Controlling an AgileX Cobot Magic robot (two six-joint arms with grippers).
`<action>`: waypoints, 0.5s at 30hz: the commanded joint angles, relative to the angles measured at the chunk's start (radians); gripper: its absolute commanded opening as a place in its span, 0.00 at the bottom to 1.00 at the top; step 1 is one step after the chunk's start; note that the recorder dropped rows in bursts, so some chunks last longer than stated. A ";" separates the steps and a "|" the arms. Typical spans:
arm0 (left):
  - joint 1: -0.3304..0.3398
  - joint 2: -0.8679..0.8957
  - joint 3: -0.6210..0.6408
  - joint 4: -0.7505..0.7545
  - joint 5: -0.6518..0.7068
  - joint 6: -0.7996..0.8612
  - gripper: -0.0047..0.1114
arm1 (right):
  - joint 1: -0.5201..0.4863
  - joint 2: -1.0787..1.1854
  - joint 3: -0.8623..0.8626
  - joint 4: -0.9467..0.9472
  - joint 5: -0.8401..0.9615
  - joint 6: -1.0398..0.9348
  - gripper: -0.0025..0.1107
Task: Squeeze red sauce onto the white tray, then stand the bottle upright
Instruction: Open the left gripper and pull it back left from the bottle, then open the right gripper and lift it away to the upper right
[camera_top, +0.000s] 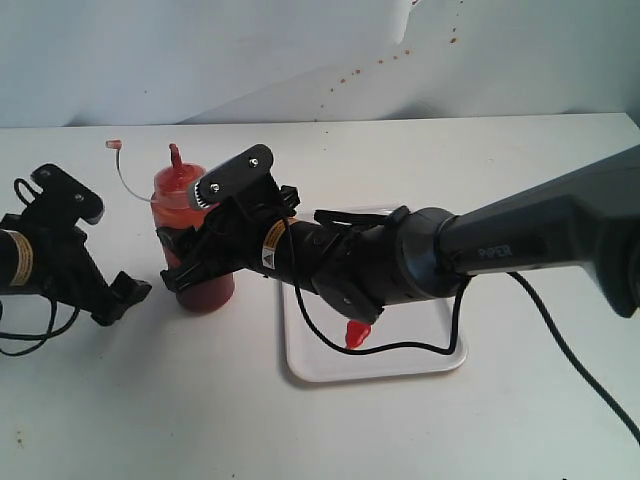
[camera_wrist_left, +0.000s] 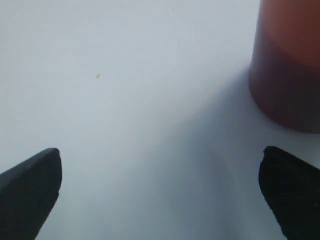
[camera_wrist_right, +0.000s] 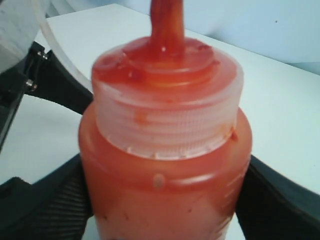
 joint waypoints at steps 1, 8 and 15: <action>0.054 -0.027 0.021 -0.040 -0.096 0.001 0.94 | -0.002 0.012 0.012 0.010 0.099 0.000 0.02; 0.470 -0.026 0.214 -0.032 -0.965 0.171 0.94 | -0.002 0.012 0.012 0.010 0.099 0.000 0.02; 0.511 -0.026 0.239 0.001 -1.003 0.212 0.94 | -0.002 0.010 0.012 0.010 0.099 0.000 0.27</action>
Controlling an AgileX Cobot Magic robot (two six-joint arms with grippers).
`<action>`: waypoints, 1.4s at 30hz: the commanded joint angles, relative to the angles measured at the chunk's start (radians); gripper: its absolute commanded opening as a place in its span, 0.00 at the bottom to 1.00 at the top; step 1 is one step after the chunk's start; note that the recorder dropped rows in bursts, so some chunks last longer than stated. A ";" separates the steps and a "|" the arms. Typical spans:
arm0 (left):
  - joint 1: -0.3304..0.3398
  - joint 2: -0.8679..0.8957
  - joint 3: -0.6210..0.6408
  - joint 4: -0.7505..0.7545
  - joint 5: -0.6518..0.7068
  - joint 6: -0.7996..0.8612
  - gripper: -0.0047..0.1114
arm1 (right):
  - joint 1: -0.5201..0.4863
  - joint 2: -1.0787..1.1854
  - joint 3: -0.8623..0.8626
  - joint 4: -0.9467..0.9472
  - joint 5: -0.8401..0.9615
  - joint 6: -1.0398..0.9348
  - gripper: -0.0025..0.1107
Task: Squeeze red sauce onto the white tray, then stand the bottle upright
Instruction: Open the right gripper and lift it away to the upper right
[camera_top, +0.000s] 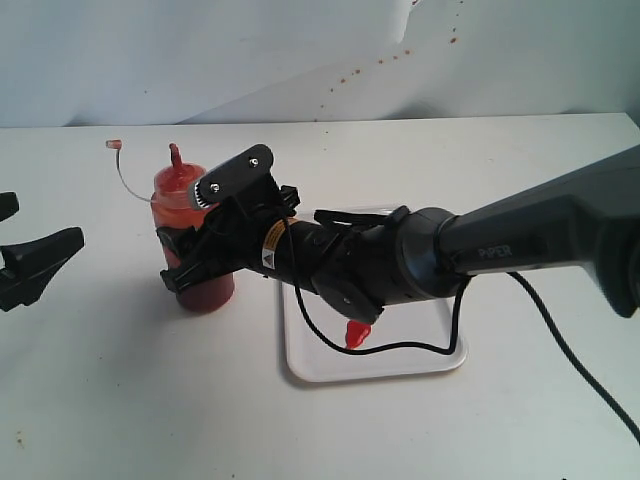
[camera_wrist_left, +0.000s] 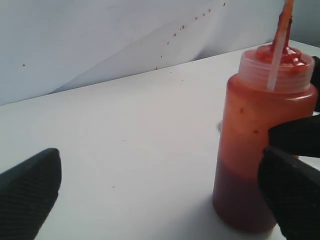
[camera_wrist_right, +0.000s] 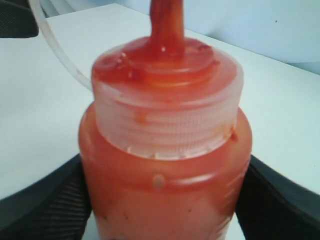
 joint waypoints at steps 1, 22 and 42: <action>0.003 -0.009 0.007 0.009 -0.020 0.014 0.94 | -0.002 0.010 0.012 0.010 0.099 0.000 0.35; 0.003 -0.009 0.007 0.011 -0.020 0.014 0.94 | 0.000 -0.025 0.012 -0.074 0.198 -0.031 0.95; 0.003 -0.009 0.007 0.028 -0.020 0.010 0.94 | 0.100 -0.135 0.012 -0.227 0.596 0.098 0.92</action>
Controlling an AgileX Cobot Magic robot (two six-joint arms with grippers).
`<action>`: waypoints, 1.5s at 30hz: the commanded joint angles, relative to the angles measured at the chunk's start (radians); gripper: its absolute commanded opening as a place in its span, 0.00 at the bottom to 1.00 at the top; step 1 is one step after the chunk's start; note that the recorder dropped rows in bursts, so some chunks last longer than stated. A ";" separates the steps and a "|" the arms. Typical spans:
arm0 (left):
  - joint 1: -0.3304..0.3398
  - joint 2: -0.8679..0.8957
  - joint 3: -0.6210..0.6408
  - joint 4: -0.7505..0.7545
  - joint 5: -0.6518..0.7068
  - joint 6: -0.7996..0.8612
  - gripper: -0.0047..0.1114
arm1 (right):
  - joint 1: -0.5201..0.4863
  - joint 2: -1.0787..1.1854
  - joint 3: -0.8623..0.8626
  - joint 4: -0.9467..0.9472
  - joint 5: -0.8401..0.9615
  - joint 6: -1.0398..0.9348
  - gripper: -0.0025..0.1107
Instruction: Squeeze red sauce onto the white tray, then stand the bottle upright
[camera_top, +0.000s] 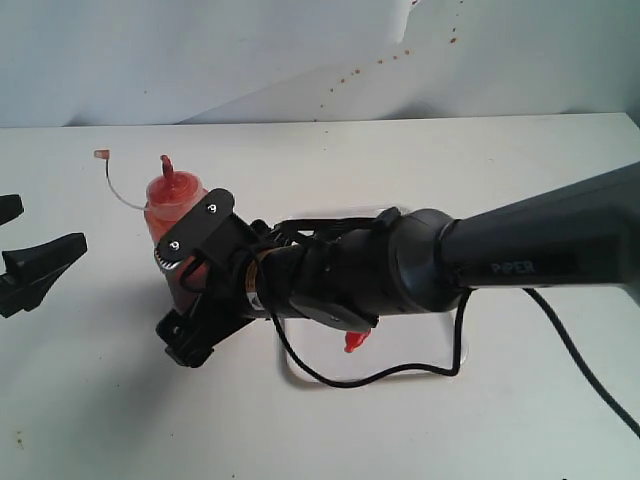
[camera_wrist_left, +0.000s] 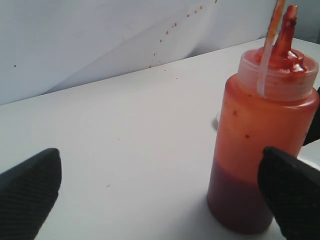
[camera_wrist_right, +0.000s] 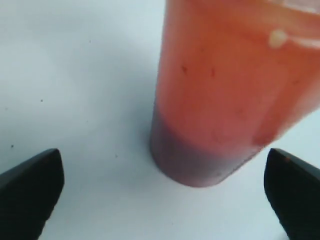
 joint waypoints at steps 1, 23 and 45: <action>0.003 -0.009 0.004 0.003 -0.016 -0.002 0.94 | 0.010 -0.054 0.003 -0.008 0.163 0.001 0.91; 0.003 -0.009 0.004 0.003 -0.016 -0.039 0.94 | 0.008 -0.488 0.299 -0.135 0.279 0.009 0.20; 0.003 -0.009 0.004 0.003 -0.016 -0.066 0.94 | -0.471 -0.916 0.497 -0.152 0.109 0.257 0.02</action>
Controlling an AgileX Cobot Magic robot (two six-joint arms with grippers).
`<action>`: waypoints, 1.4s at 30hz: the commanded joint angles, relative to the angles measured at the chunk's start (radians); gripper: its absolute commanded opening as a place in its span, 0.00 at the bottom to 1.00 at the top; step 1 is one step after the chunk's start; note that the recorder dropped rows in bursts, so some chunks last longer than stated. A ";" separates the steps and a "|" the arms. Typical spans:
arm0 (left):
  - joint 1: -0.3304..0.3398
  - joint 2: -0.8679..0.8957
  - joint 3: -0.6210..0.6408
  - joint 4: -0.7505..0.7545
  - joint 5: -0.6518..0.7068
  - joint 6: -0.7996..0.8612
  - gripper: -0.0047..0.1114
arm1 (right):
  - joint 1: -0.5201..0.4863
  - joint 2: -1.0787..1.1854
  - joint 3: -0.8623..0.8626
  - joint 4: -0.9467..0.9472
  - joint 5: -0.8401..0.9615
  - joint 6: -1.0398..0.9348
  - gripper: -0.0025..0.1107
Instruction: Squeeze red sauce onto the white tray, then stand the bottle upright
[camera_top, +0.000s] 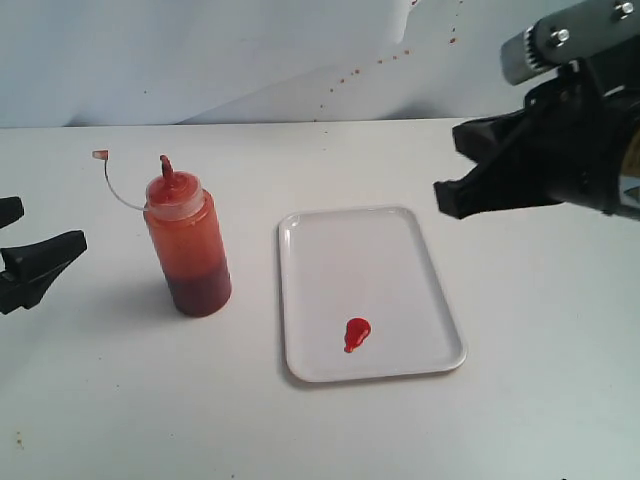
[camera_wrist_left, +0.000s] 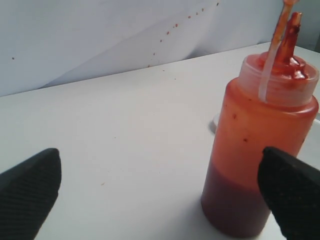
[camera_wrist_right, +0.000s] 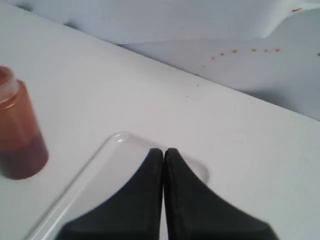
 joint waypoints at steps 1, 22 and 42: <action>0.003 -0.009 0.004 0.003 -0.016 -0.021 0.94 | -0.128 -0.011 0.006 0.024 -0.039 0.017 0.02; 0.003 -0.041 0.004 0.016 -0.016 -0.183 0.94 | -0.562 -0.172 0.146 0.325 -0.352 -0.093 0.02; 0.003 -0.852 0.004 0.129 -0.016 -0.642 0.94 | -0.560 -0.172 0.146 0.389 -0.335 -0.062 0.02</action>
